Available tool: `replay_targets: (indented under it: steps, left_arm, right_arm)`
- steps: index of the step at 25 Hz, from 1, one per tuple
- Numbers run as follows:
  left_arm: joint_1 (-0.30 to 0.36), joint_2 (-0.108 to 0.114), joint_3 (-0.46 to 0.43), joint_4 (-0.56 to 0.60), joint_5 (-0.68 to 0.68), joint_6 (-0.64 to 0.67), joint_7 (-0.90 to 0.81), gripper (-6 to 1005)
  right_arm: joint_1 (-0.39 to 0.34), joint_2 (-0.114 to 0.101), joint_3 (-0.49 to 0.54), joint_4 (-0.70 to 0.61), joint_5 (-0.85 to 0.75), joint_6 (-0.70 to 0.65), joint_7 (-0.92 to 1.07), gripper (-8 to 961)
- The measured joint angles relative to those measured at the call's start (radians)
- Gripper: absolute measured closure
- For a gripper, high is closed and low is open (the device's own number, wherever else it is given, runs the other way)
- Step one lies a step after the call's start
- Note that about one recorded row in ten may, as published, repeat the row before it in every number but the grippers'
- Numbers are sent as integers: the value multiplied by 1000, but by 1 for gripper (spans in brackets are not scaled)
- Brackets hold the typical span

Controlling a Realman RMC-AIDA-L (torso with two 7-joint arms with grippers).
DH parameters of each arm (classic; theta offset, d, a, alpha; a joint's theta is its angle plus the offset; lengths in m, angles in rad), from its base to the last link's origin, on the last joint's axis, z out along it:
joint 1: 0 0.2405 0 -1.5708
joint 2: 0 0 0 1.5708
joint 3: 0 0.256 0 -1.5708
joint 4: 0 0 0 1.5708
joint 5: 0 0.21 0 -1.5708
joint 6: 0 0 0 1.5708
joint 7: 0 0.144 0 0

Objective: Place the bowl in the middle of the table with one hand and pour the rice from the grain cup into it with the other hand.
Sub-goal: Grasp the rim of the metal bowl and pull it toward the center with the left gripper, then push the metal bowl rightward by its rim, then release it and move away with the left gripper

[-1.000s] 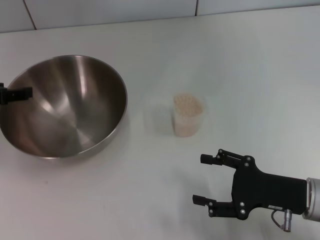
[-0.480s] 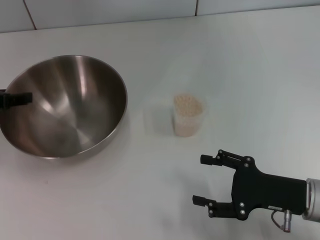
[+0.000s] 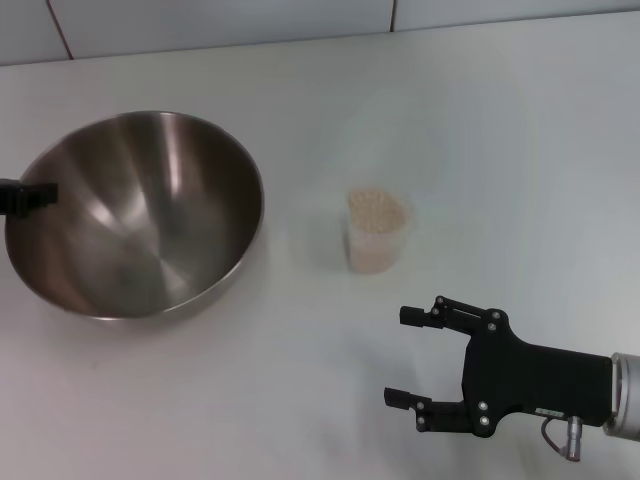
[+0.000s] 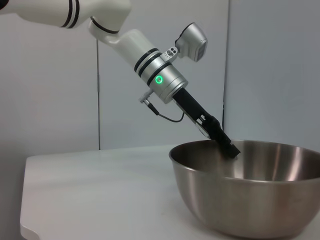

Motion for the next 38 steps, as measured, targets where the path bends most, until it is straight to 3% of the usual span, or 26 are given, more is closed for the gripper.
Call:
replay_targets:
  steps: [9,10,14,16,19,24,28,30,31,38]
  left_arm:
    - [-28,11,0,-30,-1,18,0,893]
    - [-37,18,-4,-44,-9,24,6,957]
    - [-53,26,-20,-64,-26,39,22,959]
    - [-118,48,-93,-132,-90,107,80,960]
    - [-166,53,-109,-154,-100,124,96,961]
    - [-212,35,-93,-162,-72,112,98,963]
    - [-239,1,-66,-164,16,92,98,962]
    - [-239,1,-66,-164,16,92,98,961]
    - [-252,-14,-58,-177,82,68,95,961]
    - [-254,-18,-45,-209,57,57,136,959]
  right_arm:
    - [0,0,0,4,0,0,1,138]
    - [-1,0,0,4,0,2,0,138]
    - [-2,0,-4,5,0,10,0,138]
    - [-2,0,-6,6,0,12,1,138]
    - [0,0,-7,6,0,12,1,139]
    - [-1,0,-7,6,0,12,1,139]
    - [-5,0,-5,6,0,12,1,139]
    - [-6,0,-5,6,0,12,1,139]
    - [-6,0,-5,6,0,12,1,139]
    - [-5,0,-7,7,0,12,1,140]
